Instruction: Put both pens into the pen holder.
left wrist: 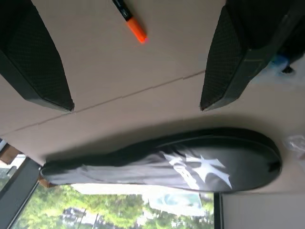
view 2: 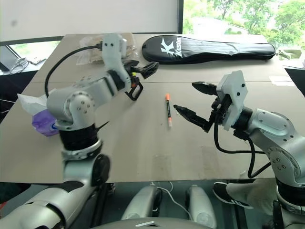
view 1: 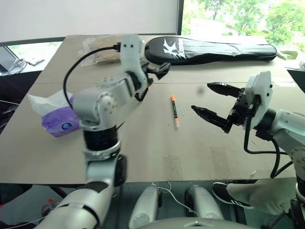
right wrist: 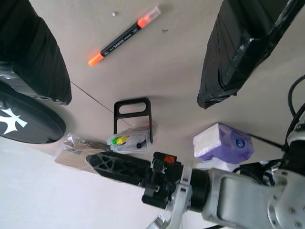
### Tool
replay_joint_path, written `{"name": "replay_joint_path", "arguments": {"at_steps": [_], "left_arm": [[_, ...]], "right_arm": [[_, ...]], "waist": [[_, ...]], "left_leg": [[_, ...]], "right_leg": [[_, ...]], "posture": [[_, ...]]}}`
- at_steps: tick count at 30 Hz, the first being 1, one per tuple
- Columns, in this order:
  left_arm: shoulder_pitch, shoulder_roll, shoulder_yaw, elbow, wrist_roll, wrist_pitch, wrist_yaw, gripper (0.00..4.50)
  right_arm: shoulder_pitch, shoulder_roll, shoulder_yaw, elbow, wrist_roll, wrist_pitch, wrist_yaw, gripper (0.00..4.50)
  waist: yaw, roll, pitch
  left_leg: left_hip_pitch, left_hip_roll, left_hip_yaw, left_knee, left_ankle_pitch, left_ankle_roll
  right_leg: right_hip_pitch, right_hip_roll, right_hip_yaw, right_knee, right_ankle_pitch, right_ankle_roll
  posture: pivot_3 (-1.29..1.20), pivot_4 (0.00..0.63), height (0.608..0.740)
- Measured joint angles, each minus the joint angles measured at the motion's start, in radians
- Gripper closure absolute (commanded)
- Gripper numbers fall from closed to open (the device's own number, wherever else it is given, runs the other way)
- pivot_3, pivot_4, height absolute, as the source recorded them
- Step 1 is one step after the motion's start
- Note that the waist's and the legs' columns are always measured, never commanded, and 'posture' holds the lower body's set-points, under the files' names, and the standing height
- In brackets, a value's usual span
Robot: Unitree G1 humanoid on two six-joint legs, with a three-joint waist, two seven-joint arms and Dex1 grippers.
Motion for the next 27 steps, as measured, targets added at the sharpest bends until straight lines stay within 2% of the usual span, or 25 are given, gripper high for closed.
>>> {"name": "replay_joint_path", "arguments": {"at_steps": [2,4,7,10,11,14,17,23,27], "left_arm": [[-0.067,-0.067,0.022,0.036,0.023,0.151,0.068,0.12],[-0.095,-0.158,0.050,0.193,0.081,0.228,0.166,0.12],[-0.131,-0.222,0.104,0.351,0.151,0.239,0.238,0.12],[-0.180,-0.239,0.151,0.473,0.199,0.235,0.273,0.12],[-0.194,-0.242,0.149,0.506,0.204,0.216,0.277,0.12],[-0.259,-0.242,0.145,0.731,0.238,0.048,0.301,0.12],[-0.293,-0.242,0.159,0.870,0.241,-0.035,0.321,0.12],[-0.365,-0.238,0.171,1.082,0.238,-0.187,0.345,0.12],[-0.395,-0.235,0.163,1.190,0.237,-0.270,0.350,1.29]], "right_arm": [[0.009,-0.010,-0.013,-0.001,0.000,0.000,-0.006,0.00],[0.044,-0.042,-0.054,-0.008,0.010,0.002,-0.008,0.00],[0.101,-0.088,-0.104,-0.023,0.029,0.002,0.016,0.00],[0.138,-0.116,-0.142,-0.043,0.053,0.001,0.041,0.00],[0.159,-0.130,-0.159,-0.049,0.057,0.000,0.053,0.00],[0.359,-0.238,-0.312,-0.057,0.042,0.001,0.149,0.00],[0.464,-0.270,-0.384,-0.060,0.017,-0.012,0.209,0.00],[0.528,-0.276,-0.423,-0.061,-0.009,-0.063,0.272,0.00],[0.525,-0.276,-0.423,-0.061,-0.023,-0.085,0.271,0.00]], "waist": [[-0.005,0.000,0.000],[-0.004,0.000,0.000],[0.002,0.000,0.000],[-0.001,-0.001,0.001],[0.001,-0.001,0.001],[0.023,-0.001,0.001],[0.028,-0.002,0.001],[0.023,-0.001,0.001],[0.029,-0.001,0.000]], "left_leg": [[0.001,0.000,0.002,0.000,0.001,-0.001],[0.001,0.001,0.002,-0.001,0.002,-0.004],[0.000,0.001,0.001,-0.001,0.002,-0.004],[0.000,0.001,0.004,-0.001,0.002,-0.004],[0.000,0.001,0.004,-0.001,0.002,-0.004],[-0.001,0.000,0.004,-0.002,0.002,-0.004],[-0.001,0.000,0.004,-0.001,0.002,-0.004],[0.001,0.001,0.005,-0.002,0.002,-0.004],[0.001,-0.001,0.004,-0.001,0.002,-0.004]], "right_leg": [[0.000,0.000,0.001,0.000,0.000,0.000],[-0.001,0.000,0.003,0.001,0.000,0.000],[-0.002,0.000,0.003,0.002,0.000,0.000],[-0.003,-0.002,0.005,0.001,0.000,0.000],[-0.003,-0.002,0.005,0.001,0.000,0.000],[-0.002,-0.003,0.004,0.000,0.000,0.000],[-0.002,-0.004,0.005,-0.001,0.000,0.000],[-0.002,-0.004,0.005,0.000,0.000,0.001],[0.000,-0.004,0.004,0.001,0.000,0.002]], "posture": [[0.00,0.150,0.740],[0.00,0.150,0.740],[0.00,0.150,0.740],[0.00,0.150,0.740],[0.00,0.150,0.740],[0.00,0.150,0.740],[0.00,0.150,0.740],[0.00,0.150,0.740],[0.00,0.150,0.740]]}}
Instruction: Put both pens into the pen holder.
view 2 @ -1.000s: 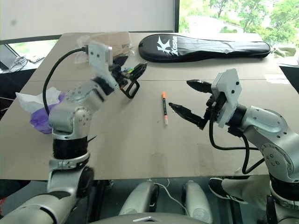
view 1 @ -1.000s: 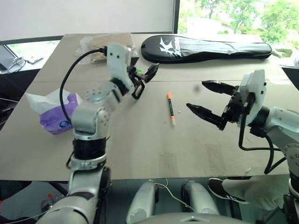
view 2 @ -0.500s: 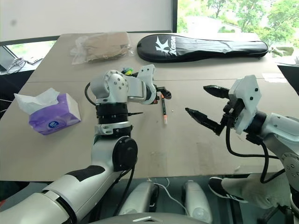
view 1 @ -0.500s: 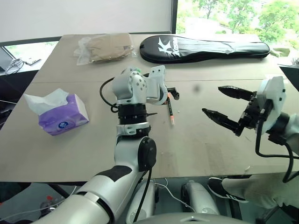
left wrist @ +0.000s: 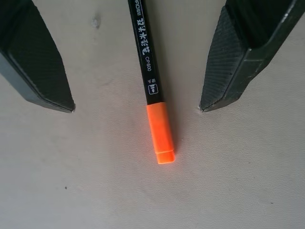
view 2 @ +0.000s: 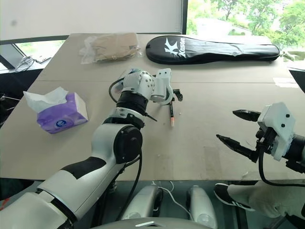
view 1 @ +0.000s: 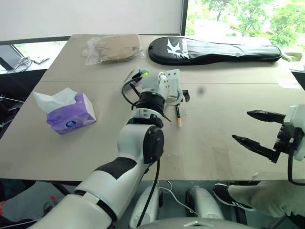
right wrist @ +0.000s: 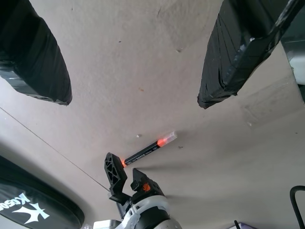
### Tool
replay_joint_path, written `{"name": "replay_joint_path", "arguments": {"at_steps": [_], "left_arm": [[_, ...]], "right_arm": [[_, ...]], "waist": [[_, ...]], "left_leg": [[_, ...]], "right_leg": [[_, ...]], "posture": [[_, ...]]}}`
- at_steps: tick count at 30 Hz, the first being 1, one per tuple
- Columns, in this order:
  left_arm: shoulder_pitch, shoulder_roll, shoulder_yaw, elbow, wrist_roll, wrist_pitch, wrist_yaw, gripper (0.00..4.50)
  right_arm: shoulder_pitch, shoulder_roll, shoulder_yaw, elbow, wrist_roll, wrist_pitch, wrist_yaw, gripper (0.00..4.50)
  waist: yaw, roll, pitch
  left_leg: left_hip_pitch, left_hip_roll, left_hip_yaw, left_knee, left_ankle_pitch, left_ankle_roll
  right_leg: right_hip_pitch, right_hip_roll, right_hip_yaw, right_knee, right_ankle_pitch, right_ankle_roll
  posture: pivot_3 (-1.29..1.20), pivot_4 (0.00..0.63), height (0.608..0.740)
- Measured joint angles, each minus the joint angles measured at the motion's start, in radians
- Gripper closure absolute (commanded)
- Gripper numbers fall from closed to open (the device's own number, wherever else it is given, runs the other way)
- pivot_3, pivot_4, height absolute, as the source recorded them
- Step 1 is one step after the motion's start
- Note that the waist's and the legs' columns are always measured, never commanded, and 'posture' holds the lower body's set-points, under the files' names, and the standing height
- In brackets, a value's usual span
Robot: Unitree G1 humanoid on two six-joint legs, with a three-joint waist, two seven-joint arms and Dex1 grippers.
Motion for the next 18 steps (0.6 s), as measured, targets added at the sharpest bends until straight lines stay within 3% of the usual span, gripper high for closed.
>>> {"name": "replay_joint_path", "arguments": {"at_steps": [1,7,11,15,17,18], "left_arm": [[-0.003,0.002,0.001,0.010,0.000,-0.006,0.002,1.90],[-0.016,0.012,0.006,0.072,-0.007,-0.056,0.035,4.48],[-0.022,0.023,0.006,0.086,-0.017,-0.052,0.018,4.48],[0.013,0.046,-0.024,-0.010,-0.072,0.044,-0.118,4.48],[0.099,0.050,-0.099,-0.215,-0.098,0.030,-0.219,4.48],[0.174,0.066,-0.173,-0.356,-0.083,-0.072,-0.278,4.48]], "right_arm": [[-0.001,0.000,0.000,0.000,0.000,-0.001,-0.003,0.00],[-0.027,0.002,0.021,0.000,-0.003,-0.005,-0.025,0.00],[-0.047,0.004,0.052,0.004,-0.009,-0.013,-0.037,0.00],[-0.078,0.013,0.096,0.005,-0.019,-0.023,-0.057,0.00],[-0.090,0.029,0.111,0.006,-0.020,-0.024,-0.069,0.00],[-0.100,0.031,0.124,0.008,-0.020,-0.024,-0.075,0.00]], "waist": [[0.001,0.000,0.000],[0.020,0.000,-0.001],[0.021,0.000,-0.001],[0.015,0.000,0.000],[0.006,0.000,0.000],[-0.002,0.000,0.000]], "left_leg": [[0.000,0.000,0.000,0.000,0.000,0.000],[0.000,-0.001,-0.002,0.001,0.000,0.000],[0.000,-0.001,-0.002,0.001,0.000,0.000],[-0.001,-0.001,-0.002,0.001,0.000,-0.001],[-0.003,0.001,0.000,0.000,0.000,-0.001],[-0.001,0.002,0.001,-0.002,0.001,-0.001]], "right_leg": [[0.000,0.000,0.000,0.000,0.000,0.000],[0.001,-0.001,0.000,0.000,0.000,0.001],[0.001,-0.001,0.000,0.000,0.001,0.001],[-0.001,-0.001,0.000,0.000,0.000,0.001],[-0.002,-0.003,0.003,-0.001,0.001,0.000],[-0.003,-0.003,0.005,-0.002,0.001,0.000]], "posture": [[0.00,0.150,0.740],[0.00,0.150,0.740],[0.00,0.150,0.740],[0.00,0.150,0.740],[0.00,0.150,0.740],[0.00,0.150,0.740]]}}
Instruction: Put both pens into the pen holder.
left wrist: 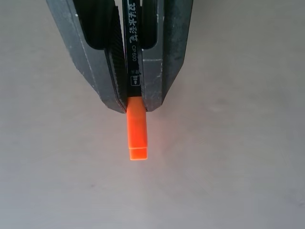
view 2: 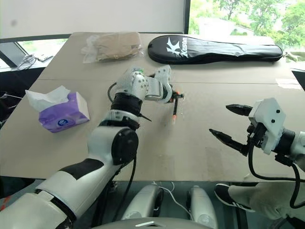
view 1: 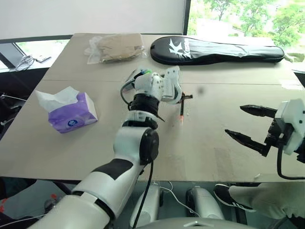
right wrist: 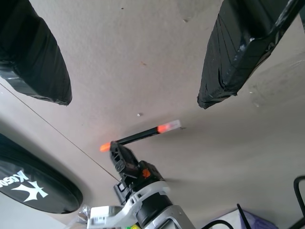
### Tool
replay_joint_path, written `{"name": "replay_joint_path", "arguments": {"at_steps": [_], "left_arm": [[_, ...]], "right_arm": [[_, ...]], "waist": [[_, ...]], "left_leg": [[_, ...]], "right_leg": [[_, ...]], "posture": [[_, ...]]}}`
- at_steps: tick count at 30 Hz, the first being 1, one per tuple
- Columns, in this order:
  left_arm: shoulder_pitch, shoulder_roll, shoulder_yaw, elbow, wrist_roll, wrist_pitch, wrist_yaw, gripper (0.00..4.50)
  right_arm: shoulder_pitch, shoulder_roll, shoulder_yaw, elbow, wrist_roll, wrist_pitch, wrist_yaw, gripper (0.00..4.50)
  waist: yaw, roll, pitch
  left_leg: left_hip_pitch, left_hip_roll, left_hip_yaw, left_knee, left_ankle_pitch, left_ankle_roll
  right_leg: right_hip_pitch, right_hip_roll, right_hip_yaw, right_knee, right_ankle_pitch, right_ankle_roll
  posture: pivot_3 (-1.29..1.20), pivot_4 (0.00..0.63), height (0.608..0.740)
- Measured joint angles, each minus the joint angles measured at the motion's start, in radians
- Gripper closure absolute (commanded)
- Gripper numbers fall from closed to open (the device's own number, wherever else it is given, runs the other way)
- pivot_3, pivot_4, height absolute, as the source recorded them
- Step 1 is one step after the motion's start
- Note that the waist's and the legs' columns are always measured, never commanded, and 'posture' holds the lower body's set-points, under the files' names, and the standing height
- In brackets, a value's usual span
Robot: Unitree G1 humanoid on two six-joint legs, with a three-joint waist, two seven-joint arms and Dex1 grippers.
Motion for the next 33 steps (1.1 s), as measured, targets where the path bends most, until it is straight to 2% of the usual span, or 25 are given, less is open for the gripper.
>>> {"name": "replay_joint_path", "arguments": {"at_steps": [1,2,6,10,13,16,22,33], "left_arm": [[0.038,0.011,-0.035,-0.074,0.010,-0.072,-0.033,4.48],[0.110,0.054,-0.107,-0.217,0.036,-0.228,-0.119,4.48],[0.159,0.171,-0.202,-0.413,0.077,-0.574,-0.307,4.48],[0.178,0.332,-0.303,-0.371,0.237,-1.051,-0.401,4.48],[0.225,0.394,-0.361,-0.238,0.344,-1.320,-0.406,4.48],[0.242,0.419,-0.392,-0.135,0.407,-1.451,-0.400,4.48],[0.241,0.452,-0.395,0.030,0.447,-1.640,-0.375,4.48],[0.261,0.468,-0.392,0.010,0.473,-1.606,-0.350,4.48]], "right_arm": [[-0.002,0.002,0.004,0.001,0.000,-0.001,-0.002,0.00],[-0.007,0.006,0.015,0.004,-0.001,-0.001,-0.008,0.00],[-0.044,0.022,0.059,0.019,-0.006,-0.009,-0.013,0.00],[-0.099,0.042,0.097,0.046,-0.004,-0.021,-0.012,0.00],[-0.144,0.070,0.104,0.058,0.007,-0.040,-0.012,0.00],[-0.184,0.098,0.101,0.056,0.032,-0.055,-0.025,0.00],[-0.237,0.117,0.069,0.012,0.131,-0.057,-0.078,0.00],[-0.202,0.096,0.069,0.000,0.134,-0.056,-0.095,0.00]], "waist": [[-0.005,0.000,0.001],[-0.011,0.000,0.001],[-0.005,0.001,0.000],[-0.004,0.001,0.000],[-0.002,0.001,0.000],[-0.003,-0.001,0.001],[-0.005,0.000,0.001],[-0.006,0.000,0.001]], "left_leg": [[0.000,0.001,0.001,0.000,0.000,0.000],[0.000,0.002,0.003,-0.002,0.000,-0.001],[0.001,0.002,0.004,-0.002,0.001,-0.001],[0.002,0.001,0.005,-0.001,0.000,0.001],[0.001,0.001,0.004,0.001,-0.001,0.003],[0.000,0.001,0.003,0.002,-0.002,0.004],[0.000,0.001,0.003,0.002,-0.004,0.008],[0.000,0.001,0.003,0.003,-0.005,0.009]], "right_leg": [[0.000,0.000,0.002,0.000,0.000,0.000],[-0.002,0.001,0.005,0.000,0.000,-0.001],[-0.002,0.002,0.005,0.000,0.000,-0.001],[0.001,0.001,0.006,-0.001,0.000,-0.001],[0.001,0.002,0.005,-0.001,0.000,-0.001],[0.000,0.002,0.002,-0.001,0.000,0.000],[0.000,0.002,-0.001,0.000,0.000,0.000],[0.000,0.004,-0.001,0.001,0.000,0.000]], "posture": [[0.00,0.150,0.740],[0.00,0.150,0.740],[0.00,0.150,0.740],[0.00,0.150,0.740],[0.00,0.150,0.740],[0.00,0.150,0.740],[0.00,0.150,0.740],[0.00,0.150,0.740]]}}
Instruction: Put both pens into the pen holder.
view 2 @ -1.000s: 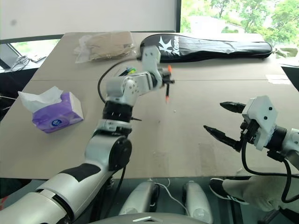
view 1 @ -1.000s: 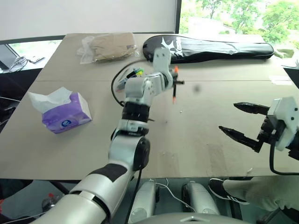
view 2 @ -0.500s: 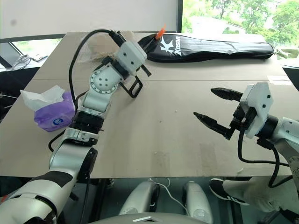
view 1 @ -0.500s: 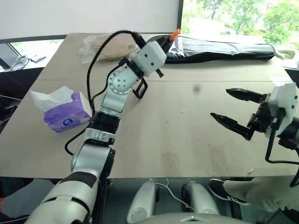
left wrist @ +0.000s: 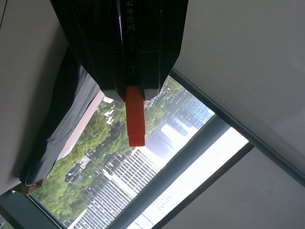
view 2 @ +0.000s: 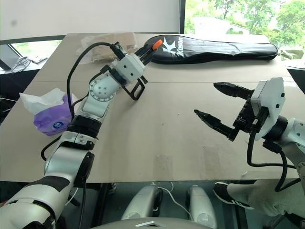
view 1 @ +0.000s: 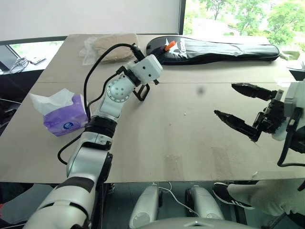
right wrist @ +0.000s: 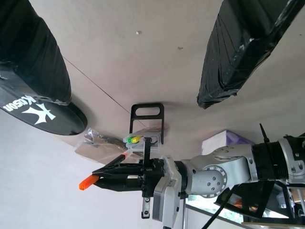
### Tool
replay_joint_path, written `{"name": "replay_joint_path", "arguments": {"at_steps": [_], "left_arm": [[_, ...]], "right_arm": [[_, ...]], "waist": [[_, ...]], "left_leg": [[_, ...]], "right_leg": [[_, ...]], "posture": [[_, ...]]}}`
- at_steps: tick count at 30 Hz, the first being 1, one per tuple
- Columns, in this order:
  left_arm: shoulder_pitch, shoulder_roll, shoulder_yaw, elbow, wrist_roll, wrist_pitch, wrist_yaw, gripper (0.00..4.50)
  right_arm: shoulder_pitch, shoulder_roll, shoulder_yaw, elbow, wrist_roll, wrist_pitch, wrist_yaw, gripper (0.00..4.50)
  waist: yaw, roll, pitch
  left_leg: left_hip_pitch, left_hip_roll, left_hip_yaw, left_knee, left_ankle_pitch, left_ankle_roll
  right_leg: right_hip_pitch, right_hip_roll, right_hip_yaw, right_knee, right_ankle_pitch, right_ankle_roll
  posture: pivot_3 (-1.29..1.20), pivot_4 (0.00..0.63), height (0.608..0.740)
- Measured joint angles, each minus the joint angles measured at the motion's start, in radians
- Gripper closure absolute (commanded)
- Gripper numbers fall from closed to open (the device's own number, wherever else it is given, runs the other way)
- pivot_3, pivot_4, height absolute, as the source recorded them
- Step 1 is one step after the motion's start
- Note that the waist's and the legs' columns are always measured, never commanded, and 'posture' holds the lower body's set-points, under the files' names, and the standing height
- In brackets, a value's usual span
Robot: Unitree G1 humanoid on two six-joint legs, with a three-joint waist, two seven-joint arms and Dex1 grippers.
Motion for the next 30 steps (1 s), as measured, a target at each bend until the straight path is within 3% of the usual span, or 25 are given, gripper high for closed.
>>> {"name": "replay_joint_path", "arguments": {"at_steps": [11,16,19,22,26,30], "left_arm": [[0.106,0.056,0.034,-0.055,-0.004,0.031,0.000,4.48],[0.159,0.062,0.055,-0.098,-0.050,0.048,-0.032,2.50],[0.186,0.062,0.071,-0.142,-0.074,0.062,-0.036,1.03],[0.223,0.049,0.097,-0.248,-0.160,0.117,-0.074,1.03],[0.340,-0.016,0.118,-0.541,-0.432,0.417,-0.140,1.03],[0.529,0.017,0.119,-0.809,-0.637,0.737,-0.173,1.03]], "right_arm": [[-0.004,-0.021,0.015,0.008,-0.001,0.000,0.000,0.00],[-0.018,-0.037,0.021,0.018,-0.001,0.000,0.001,0.00],[-0.032,-0.038,0.030,0.023,-0.001,0.002,-0.001,0.00],[-0.033,-0.040,0.055,0.023,-0.005,0.009,-0.002,0.00],[-0.020,-0.040,0.093,0.024,-0.058,0.008,-0.008,0.00],[0.024,-0.034,0.127,0.059,-0.149,-0.001,-0.027,0.00]], "waist": [[0.001,0.000,0.000],[0.000,0.000,0.000],[0.000,0.000,0.000],[-0.001,0.000,0.000],[0.000,0.000,0.000],[-0.009,0.001,-0.001]], "left_leg": [[0.000,0.000,0.000,0.000,0.000,0.000],[0.000,0.000,0.000,0.000,0.000,0.000],[0.000,0.001,0.000,0.000,0.000,0.000],[0.000,0.001,0.000,0.000,0.000,0.000],[0.000,0.001,0.000,0.001,0.000,0.000],[0.001,0.002,0.000,0.000,0.000,-0.001]], "right_leg": [[0.000,0.000,0.000,0.000,0.000,0.000],[0.000,-0.001,0.000,0.000,0.000,0.000],[0.000,-0.001,0.000,0.000,0.000,0.000],[0.000,-0.002,0.001,0.000,0.000,0.000],[0.000,-0.003,0.002,0.000,0.000,0.000],[0.000,-0.002,0.005,0.001,0.000,0.000]], "posture": [[0.00,0.150,0.740],[0.00,0.150,0.740],[0.00,0.150,0.740],[0.00,0.150,0.740],[0.00,0.150,0.740],[0.00,0.150,0.740]]}}
